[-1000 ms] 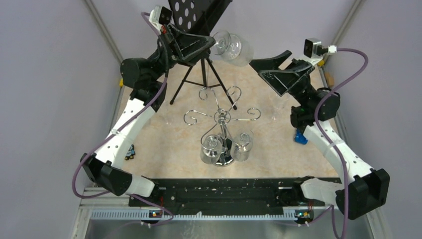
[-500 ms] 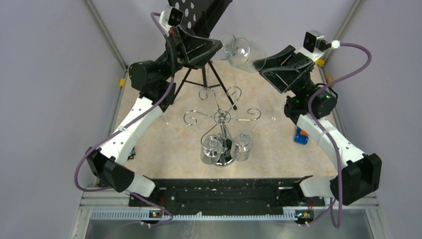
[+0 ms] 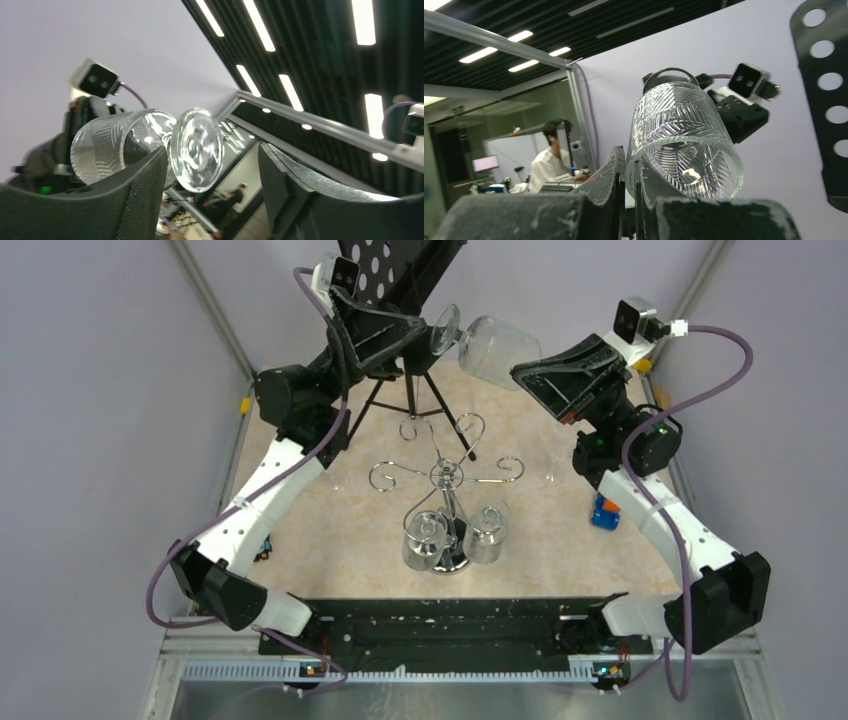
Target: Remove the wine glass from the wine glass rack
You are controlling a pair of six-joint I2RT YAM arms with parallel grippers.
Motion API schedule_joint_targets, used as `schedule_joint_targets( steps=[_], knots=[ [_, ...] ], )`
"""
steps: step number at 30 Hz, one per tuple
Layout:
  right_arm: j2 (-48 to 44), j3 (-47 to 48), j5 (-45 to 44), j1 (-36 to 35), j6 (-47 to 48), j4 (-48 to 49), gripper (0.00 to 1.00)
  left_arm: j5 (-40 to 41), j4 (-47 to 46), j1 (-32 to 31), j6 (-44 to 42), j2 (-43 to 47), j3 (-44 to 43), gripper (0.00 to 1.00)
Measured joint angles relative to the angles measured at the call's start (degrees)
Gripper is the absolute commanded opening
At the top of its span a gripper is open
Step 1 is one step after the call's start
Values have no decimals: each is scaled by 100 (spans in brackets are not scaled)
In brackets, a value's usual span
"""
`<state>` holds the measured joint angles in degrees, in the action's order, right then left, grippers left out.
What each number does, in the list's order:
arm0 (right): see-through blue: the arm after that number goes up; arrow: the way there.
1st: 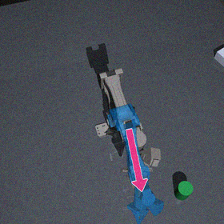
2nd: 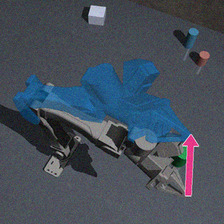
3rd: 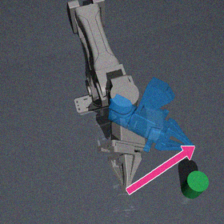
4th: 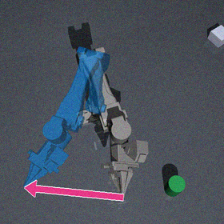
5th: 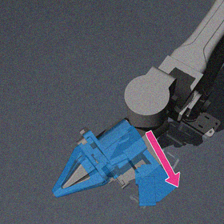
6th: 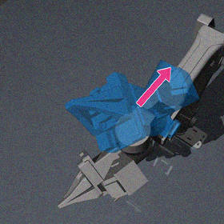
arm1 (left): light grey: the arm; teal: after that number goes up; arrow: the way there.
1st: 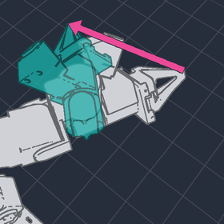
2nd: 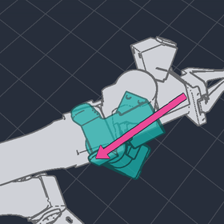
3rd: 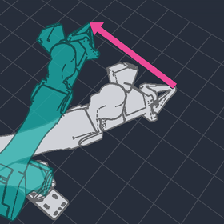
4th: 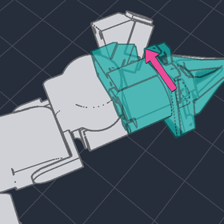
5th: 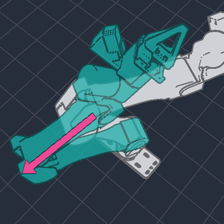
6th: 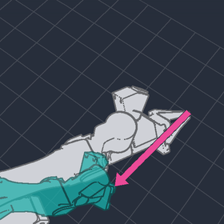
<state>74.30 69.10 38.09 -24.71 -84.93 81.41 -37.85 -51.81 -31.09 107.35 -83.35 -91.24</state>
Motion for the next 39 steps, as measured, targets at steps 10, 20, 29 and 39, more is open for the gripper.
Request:
schedule_joint_targets(
  steps=[10,20,29,39],
  knots=[
    [-1690,24,-708,-7,2833,-4059,0,-66,2068,138,-2476,1126,343,83],
    [-2013,2406,-3359,-20,5635,-9654,0,492,5484,350,-5702,1860,46,83],
    [-461,3569,-5184,302,6601,-12837,0,2118,7665,367,-7617,2175,55,83],
    [422,2640,-4638,2463,6686,-13696,0,3049,8443,367,-8400,2299,332,84]
  ],
)
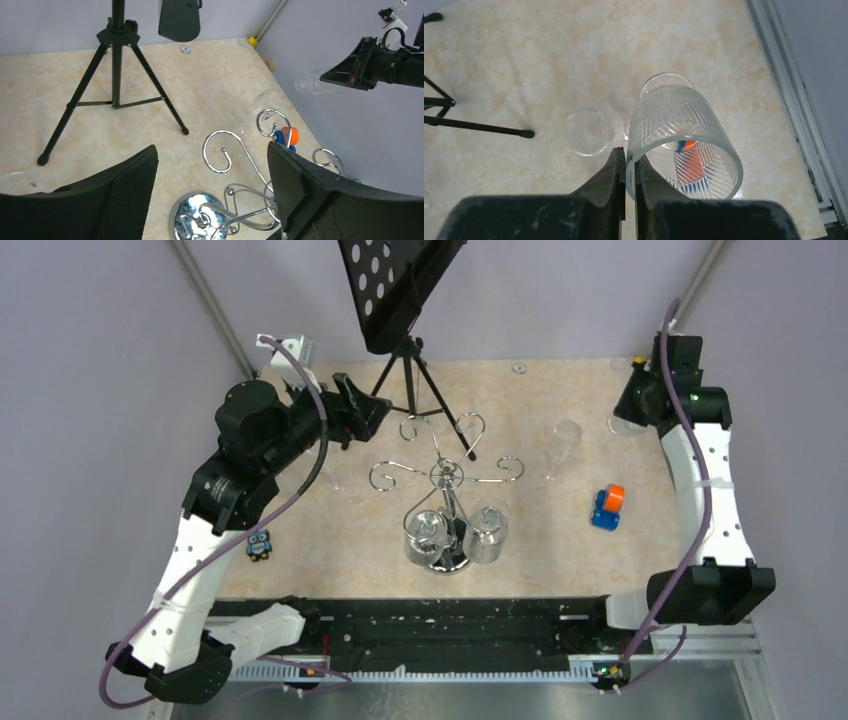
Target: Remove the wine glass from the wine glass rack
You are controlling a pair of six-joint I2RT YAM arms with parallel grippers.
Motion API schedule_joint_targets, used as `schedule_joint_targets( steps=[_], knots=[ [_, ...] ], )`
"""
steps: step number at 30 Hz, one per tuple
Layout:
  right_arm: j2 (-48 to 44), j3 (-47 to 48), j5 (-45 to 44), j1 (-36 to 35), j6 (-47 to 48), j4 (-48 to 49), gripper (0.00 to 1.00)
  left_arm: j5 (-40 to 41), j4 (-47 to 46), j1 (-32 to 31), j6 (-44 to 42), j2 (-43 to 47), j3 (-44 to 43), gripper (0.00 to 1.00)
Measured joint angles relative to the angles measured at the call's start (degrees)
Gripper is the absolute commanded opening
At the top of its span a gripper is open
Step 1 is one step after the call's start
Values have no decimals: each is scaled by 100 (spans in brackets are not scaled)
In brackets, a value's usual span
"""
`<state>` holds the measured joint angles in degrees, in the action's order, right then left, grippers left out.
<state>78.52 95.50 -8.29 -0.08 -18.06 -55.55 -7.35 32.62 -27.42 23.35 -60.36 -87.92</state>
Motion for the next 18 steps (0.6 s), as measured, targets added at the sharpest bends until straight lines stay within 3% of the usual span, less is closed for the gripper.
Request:
schedule_joint_targets(
  steps=[7,18],
  knots=[
    [693,-1040,752,752,-4,501,0,256,214,0,-236,212,199,84],
    [1987,-1078,918,824,74,728,0,494,37,0,-400,466,575,85]
  ],
)
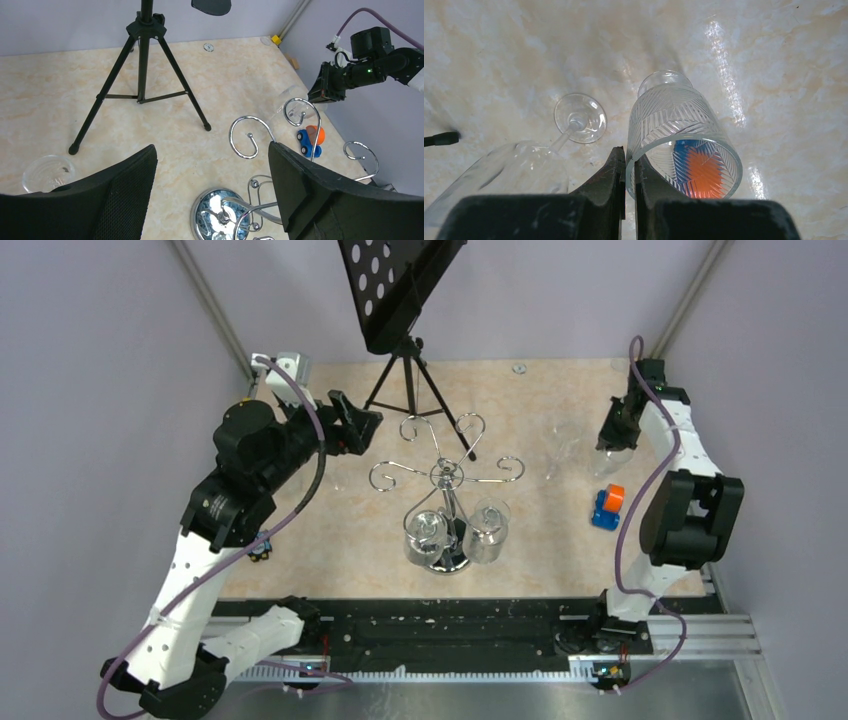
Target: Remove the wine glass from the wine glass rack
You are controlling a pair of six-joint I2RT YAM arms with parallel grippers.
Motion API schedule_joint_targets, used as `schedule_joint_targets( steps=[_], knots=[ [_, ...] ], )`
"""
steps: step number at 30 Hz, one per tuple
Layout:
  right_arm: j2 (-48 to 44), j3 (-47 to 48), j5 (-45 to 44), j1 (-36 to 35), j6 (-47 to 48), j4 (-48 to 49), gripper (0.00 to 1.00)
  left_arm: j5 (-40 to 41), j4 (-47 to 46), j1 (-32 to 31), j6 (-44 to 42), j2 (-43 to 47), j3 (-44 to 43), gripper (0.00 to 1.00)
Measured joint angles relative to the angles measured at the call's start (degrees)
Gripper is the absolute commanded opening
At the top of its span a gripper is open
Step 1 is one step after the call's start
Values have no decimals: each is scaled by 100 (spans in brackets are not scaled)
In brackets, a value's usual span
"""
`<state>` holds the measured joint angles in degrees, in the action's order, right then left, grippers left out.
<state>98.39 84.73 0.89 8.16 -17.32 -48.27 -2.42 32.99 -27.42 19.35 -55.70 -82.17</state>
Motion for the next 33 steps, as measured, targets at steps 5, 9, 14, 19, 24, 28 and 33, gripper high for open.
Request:
schedule_joint_targets(
  steps=[5,9,14,19,24,28,33],
  knots=[
    [144,0,2,0,81,7,0,-11,-229,0,-9,125,293,85],
    [157,0,2,0,116,4,0,37,-317,0,-46,133,313,85],
    [284,2,-37,-22,155,-15,7,63,-348,0,-111,267,356,86],
    [369,9,-153,-83,190,-22,22,90,-345,0,-140,433,363,86],
    [380,149,-310,-203,208,-81,36,177,-297,0,-133,535,363,86],
    [341,302,-385,-304,214,-61,36,319,-74,0,-98,560,352,85],
    [-111,345,-387,-348,164,-85,36,358,245,0,50,706,352,85]
  ],
)
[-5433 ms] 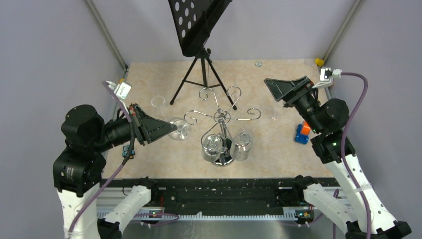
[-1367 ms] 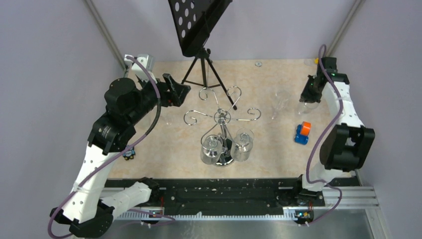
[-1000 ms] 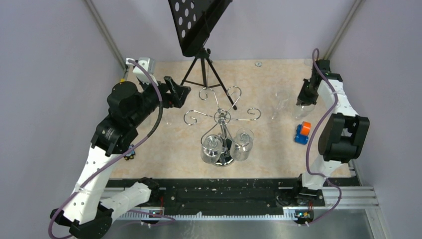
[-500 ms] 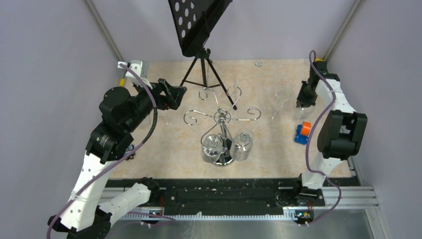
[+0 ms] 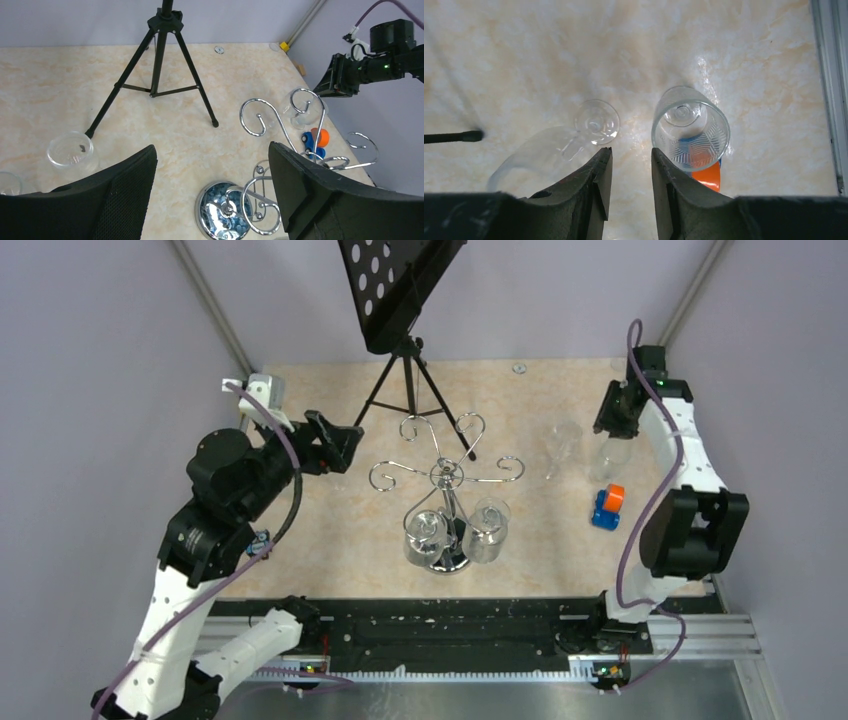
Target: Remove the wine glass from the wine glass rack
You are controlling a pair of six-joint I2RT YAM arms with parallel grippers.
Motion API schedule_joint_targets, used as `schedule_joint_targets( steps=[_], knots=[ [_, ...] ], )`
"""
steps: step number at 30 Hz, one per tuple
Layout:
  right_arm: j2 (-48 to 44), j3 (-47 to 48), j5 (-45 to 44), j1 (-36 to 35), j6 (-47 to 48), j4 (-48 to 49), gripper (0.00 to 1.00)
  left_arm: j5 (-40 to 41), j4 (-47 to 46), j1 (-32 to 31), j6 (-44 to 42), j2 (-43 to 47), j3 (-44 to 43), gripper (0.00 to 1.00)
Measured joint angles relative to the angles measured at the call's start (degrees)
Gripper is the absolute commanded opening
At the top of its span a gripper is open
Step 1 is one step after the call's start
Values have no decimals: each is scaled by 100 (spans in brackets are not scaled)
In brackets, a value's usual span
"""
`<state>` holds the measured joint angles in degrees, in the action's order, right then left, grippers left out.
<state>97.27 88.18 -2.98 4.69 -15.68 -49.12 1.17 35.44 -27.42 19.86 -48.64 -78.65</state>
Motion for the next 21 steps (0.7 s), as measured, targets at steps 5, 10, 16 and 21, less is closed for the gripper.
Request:
schedule_joint_targets(
  steps=[5,10,16,21],
  knots=[
    [-1213,-144,262,-98,-142,170,42,-70,201,0,192,404,2,84],
    [-2940,-697,1309,-205,-518,695,49,-444,328,0,328,804,2,84],
    [-4286,-1703,2929,-551,-1366,1574,55,-1163,304,0,341,804,155,83],
    [-4881,-2697,3945,-1121,-2402,2192,57,-1692,-13,0,382,542,358,83]
  ],
)
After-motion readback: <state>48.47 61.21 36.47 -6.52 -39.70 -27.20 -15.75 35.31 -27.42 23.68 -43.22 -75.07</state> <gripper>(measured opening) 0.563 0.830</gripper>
